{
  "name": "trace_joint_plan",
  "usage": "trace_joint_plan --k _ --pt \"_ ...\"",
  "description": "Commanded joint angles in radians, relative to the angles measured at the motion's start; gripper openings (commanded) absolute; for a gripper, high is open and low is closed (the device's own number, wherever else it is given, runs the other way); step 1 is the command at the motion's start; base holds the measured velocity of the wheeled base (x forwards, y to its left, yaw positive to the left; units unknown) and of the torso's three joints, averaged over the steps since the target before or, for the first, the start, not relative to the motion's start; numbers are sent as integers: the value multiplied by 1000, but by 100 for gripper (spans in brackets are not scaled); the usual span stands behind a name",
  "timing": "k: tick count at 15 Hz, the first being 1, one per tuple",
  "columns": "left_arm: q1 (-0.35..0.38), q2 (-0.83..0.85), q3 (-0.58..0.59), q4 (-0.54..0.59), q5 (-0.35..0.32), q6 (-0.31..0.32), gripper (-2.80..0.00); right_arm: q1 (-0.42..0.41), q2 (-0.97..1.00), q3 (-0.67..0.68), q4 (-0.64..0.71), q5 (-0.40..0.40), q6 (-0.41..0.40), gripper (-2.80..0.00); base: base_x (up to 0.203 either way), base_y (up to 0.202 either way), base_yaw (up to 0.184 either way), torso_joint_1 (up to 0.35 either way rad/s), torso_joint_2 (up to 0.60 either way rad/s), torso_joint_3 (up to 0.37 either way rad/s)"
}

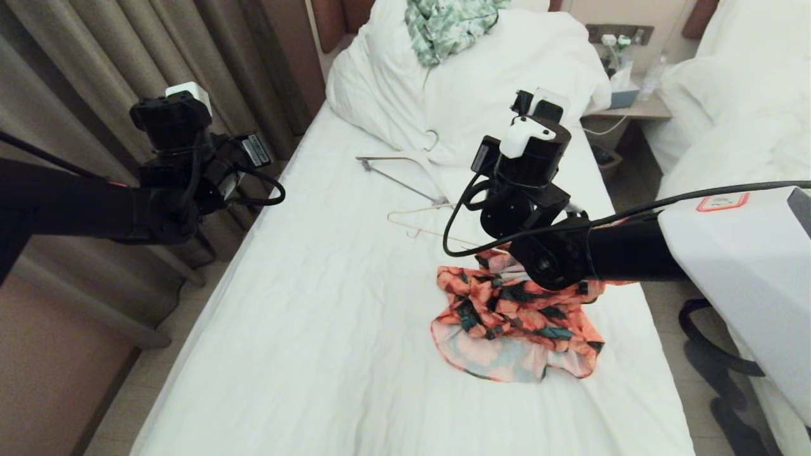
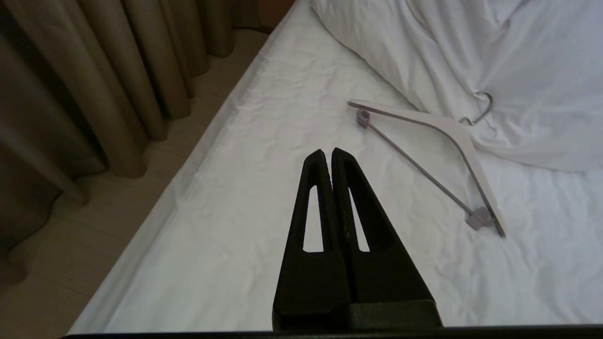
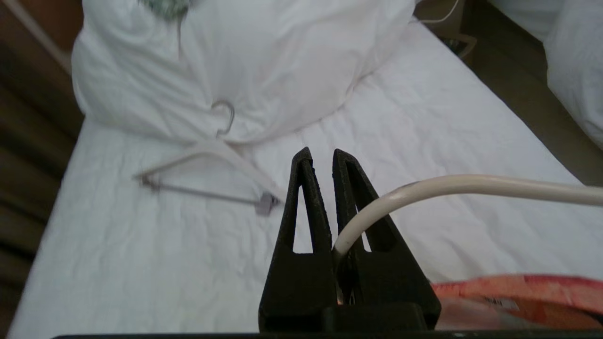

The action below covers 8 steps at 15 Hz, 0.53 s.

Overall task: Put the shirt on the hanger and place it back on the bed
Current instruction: Take the clothes hanger out of the clothes

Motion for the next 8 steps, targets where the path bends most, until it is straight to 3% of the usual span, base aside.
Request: trace_joint_plan --k 1,5,8 --pt "-16 -7 8 -5 2 -1 -280 25 -58 34 19 -4 -3 -280 0 0 0 0 0 0" --pt "-24 -12 15 -8 3 1 -280 148 -145 68 43 -1 -3 -280 0 0 0 0 0 0" --pt "-16 -21 17 -8 3 2 -280 171 -176 61 42 7 10 -280 0 0 0 0 0 0"
